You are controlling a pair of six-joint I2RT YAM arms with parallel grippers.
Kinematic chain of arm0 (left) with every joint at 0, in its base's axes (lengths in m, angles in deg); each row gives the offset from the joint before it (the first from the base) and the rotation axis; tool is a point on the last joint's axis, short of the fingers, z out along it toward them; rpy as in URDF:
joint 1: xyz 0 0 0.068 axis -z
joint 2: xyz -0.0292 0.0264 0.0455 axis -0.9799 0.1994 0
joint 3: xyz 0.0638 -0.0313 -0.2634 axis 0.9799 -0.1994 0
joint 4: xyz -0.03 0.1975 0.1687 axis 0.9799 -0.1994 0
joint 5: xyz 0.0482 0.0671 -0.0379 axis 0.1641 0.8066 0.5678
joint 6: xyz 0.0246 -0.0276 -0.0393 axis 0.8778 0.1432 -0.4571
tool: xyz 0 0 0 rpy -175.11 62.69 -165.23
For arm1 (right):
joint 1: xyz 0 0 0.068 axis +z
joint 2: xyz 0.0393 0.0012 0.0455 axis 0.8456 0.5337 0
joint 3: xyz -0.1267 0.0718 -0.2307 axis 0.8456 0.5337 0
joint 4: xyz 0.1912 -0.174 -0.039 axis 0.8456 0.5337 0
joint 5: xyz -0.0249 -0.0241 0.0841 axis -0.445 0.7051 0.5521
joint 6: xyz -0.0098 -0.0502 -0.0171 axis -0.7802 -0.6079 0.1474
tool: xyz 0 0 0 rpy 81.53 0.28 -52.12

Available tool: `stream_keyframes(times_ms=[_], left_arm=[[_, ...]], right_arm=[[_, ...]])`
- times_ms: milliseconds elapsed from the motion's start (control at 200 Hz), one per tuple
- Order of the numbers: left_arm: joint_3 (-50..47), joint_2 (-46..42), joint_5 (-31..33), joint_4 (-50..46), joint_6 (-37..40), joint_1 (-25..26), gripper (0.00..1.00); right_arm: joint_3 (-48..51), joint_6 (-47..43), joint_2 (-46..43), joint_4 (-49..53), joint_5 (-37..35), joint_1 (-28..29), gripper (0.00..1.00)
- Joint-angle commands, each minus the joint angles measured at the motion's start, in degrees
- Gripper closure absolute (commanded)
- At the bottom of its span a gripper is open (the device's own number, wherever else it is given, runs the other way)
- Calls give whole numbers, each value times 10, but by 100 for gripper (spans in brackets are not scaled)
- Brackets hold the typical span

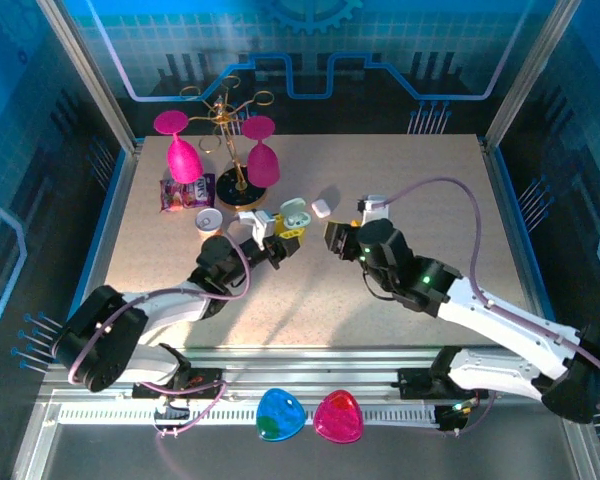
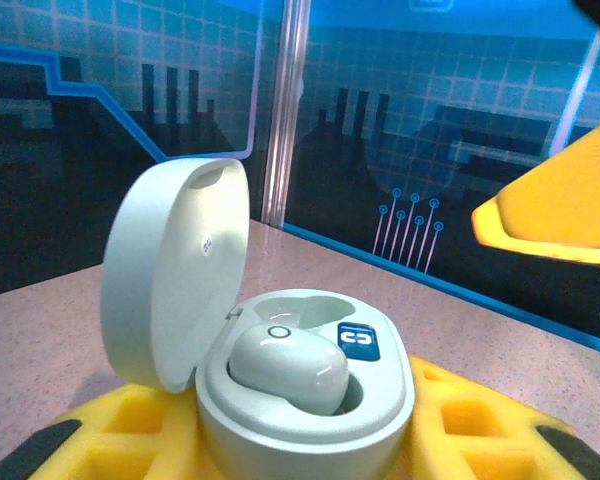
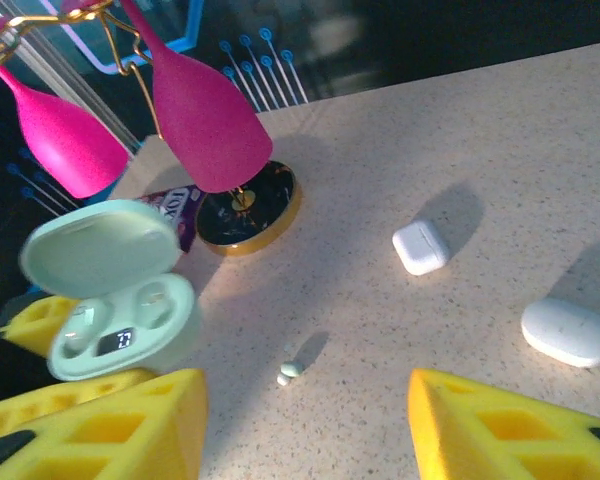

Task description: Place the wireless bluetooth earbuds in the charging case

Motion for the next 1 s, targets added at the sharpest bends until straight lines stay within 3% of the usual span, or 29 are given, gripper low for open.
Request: stream_keyframes(times_ms=[0, 190, 425, 615, 991], left_arm=[[-20, -49, -10, 0, -2, -5, 74], [-26, -139, -6, -80, 13, -5, 74], [-14, -208, -25, -141, 11, -4, 74], [-6, -226, -36, -169, 17, -1, 74], [-11, -231, -37, -188, 24, 3, 74]], right_arm=[[62, -14, -16, -100, 108, -63, 44], [64, -19, 69, -118, 235, -141, 43], [3, -26, 257, -163, 353, -144, 41], [-109, -48, 409, -167, 454, -140, 41], [-272, -91, 596, -91, 535, -137, 45]])
